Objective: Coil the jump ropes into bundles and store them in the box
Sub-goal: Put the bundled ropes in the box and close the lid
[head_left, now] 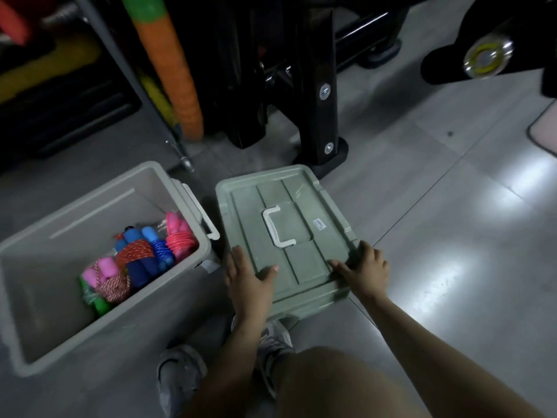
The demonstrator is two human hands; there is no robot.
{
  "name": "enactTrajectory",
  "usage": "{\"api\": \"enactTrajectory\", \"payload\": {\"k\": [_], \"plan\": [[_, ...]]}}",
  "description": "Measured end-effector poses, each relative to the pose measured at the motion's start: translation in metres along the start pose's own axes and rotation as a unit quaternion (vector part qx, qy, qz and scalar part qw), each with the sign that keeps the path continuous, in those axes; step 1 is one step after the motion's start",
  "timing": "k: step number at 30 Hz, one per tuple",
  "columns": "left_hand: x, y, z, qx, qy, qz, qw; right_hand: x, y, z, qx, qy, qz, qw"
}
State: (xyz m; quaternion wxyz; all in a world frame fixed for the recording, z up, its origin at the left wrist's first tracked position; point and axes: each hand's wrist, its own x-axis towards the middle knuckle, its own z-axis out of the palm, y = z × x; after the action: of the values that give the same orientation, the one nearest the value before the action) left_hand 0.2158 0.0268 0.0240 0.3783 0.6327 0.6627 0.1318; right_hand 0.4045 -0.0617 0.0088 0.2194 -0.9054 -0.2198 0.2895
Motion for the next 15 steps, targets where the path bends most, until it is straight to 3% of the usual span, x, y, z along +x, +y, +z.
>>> {"api": "enactTrajectory", "payload": {"k": [9,15], "plan": [[-0.034,0.047,-0.088,0.066,0.054,0.108,0.991,-0.070,-0.043,-0.041,0.102,0.065,-0.049,0.991],[-0.047,0.036,-0.158,0.032,0.133,0.130,0.982,-0.105,-0.089,-0.032,0.081,0.056,-0.089,0.991]]}}
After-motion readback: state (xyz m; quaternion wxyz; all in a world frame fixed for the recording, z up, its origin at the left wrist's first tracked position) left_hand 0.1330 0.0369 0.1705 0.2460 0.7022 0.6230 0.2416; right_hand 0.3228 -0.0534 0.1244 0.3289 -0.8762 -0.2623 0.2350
